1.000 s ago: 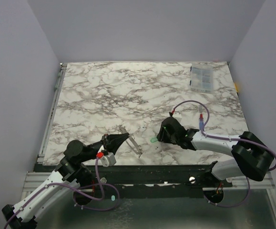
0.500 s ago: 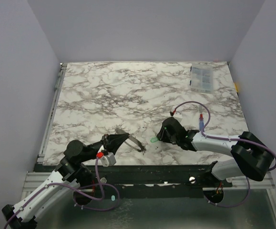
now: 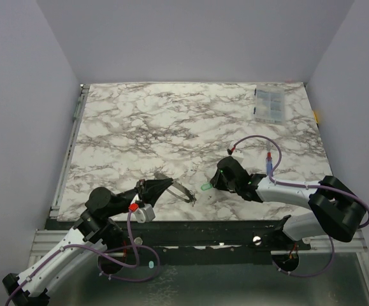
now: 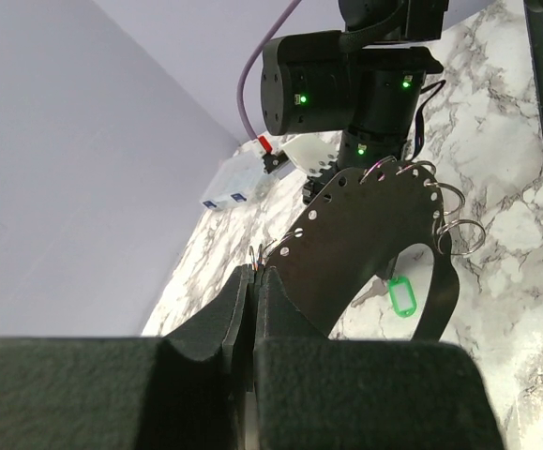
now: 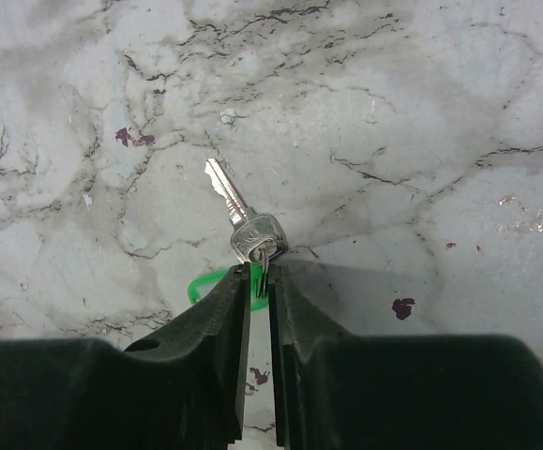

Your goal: Put the keys on the keyring

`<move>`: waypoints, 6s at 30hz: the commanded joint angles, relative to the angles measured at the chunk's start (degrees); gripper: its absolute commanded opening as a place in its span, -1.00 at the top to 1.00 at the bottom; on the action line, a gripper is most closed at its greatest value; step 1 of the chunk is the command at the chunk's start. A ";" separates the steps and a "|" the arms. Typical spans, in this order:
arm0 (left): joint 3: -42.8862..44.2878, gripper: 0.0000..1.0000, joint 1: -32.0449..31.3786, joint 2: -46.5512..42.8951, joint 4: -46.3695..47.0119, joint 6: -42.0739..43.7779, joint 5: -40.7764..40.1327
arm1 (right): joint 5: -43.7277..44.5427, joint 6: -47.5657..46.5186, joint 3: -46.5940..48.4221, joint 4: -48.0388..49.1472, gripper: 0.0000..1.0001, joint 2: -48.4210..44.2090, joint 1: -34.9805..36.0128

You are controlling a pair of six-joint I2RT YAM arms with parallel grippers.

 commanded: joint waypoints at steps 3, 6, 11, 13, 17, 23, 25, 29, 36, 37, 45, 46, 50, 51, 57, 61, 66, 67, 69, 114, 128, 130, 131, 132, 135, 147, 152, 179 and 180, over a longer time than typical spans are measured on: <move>0.68 1.00 0.28 -0.01 2.20 -0.41 1.49 | 1.32 -0.33 0.83 -0.33 0.56 1.35 -0.07; 0.66 1.00 0.24 -0.17 2.27 -0.40 1.48 | 1.05 -0.67 1.01 -0.27 0.62 1.94 -0.07; 0.61 1.00 0.28 -0.38 2.23 -0.49 1.56 | 0.93 -1.93 0.98 0.11 0.99 1.37 -0.07; 0.61 1.00 0.26 -0.40 2.21 -0.50 1.58 | 0.92 -3.12 1.29 -0.21 0.99 0.73 -0.02; 0.61 1.00 0.31 -0.25 2.25 -0.51 1.45 | 0.85 -9.93 3.89 -3.49 0.99 -1.73 -0.07; 0.61 1.00 0.31 0.65 2.53 -1.22 2.32 | -1.41 -27.05 7.80 -6.63 0.99 -11.25 -0.07; 0.54 1.00 0.31 0.78 2.55 -1.26 2.75 | -2.46 -32.35 7.73 -5.83 0.99 -15.43 -0.07; 0.52 1.00 0.33 1.05 2.82 -1.58 3.69 | -5.16 -40.98 8.10 -4.95 0.99 -23.01 0.02; 0.53 1.00 0.31 2.85 4.36 -3.53 8.33 | -18.00 -52.96 6.42 -0.60 0.99 -31.14 0.64; 0.53 1.00 0.29 3.16 4.63 -3.81 9.00 | -19.28 -54.65 6.16 -0.24 0.99 -31.78 1.09; 0.59 1.00 0.22 6.57 6.77 -6.77 15.44 | -30.26 -68.60 -0.10 6.57 0.99 -37.71 7.70; 0.65 1.00 0.27 7.05 6.82 -7.05 16.27 | -30.61 -69.44 -0.18 6.52 0.99 -37.55 8.09; 0.62 1.00 0.26 7.94 7.60 -8.10 17.80 | -30.36 -74.10 -0.17 6.32 0.99 -37.16 11.06; 0.54 1.00 0.25 8.04 7.94 -8.45 18.31 | -30.12 -75.07 -0.26 6.52 0.99 -37.20 11.96; 0.35 1.00 0.24 9.96 9.99 -10.80 20.97 | -30.55 -79.93 -0.46 7.73 0.99 -35.04 16.44; 0.44 1.00 0.28 10.78 10.51 -11.27 21.98 | -26.30 -83.85 -0.53 8.38 0.99 -32.73 21.35; 0.26 1.00 0.28 10.69 10.96 -11.50 21.51 | -25.09 -84.78 -0.67 10.34 0.99 -31.65 23.38; 0.18 1.00 0.27 10.60 10.97 -11.54 21.38 | -25.04 -84.93 -0.66 10.51 0.99 -31.41 23.59; 0.17 1.00 0.25 10.53 10.98 -11.59 21.33 | -24.73 -85.05 -0.50 10.86 0.99 -30.85 24.07; -1.03 1.00 0.22 6.85 11.24 -9.87 18.75 | -16.48 -81.67 1.73 12.72 0.99 -30.12 28.08; -0.79 1.00 0.28 6.09 11.63 -9.45 19.04 | -17.68 -80.42 2.30 13.95 0.99 -30.82 29.53; -0.87 1.00 0.27 5.76 11.62 -9.47 18.18 | -17.16 -81.04 2.50 13.82 0.99 -30.31 30.44; -0.96 1.00 0.28 5.51 11.61 -9.46 17.73 | -16.89 -81.18 2.55 13.70 0.99 -29.99 30.72; -1.04 1.00 0.21 5.37 11.63 -9.45 17.41 | -16.54 -81.28 2.71 13.54 0.99 -29.67 31.04; -1.14 1.00 0.23 5.45 11.62 -9.65 17.07 | -16.00 -81.43 2.91 13.41 0.99 -29.09 31.79; -1.14 1.00 0.28 5.86 11.65 -9.78 16.71 | -15.27 -82.43 3.85 13.02 0.99 -28.52 33.04; -1.14 1.00 0.28 5.86 11.61 -9.82 16.55 | -15.24 -83.05 4.58 12.61 0.99 -28.02 33.43; -0.18 1.00 -1.81 12.69 12.49 -13.00 29.13 | -16.07 -94.81 10.05 -4.51 0.99 -28.52 33.63; -0.18 1.00 -1.82 12.69 12.48 -13.03 29.06 | -15.98 -95.10 10.30 -5.27 0.99 -28.73 33.64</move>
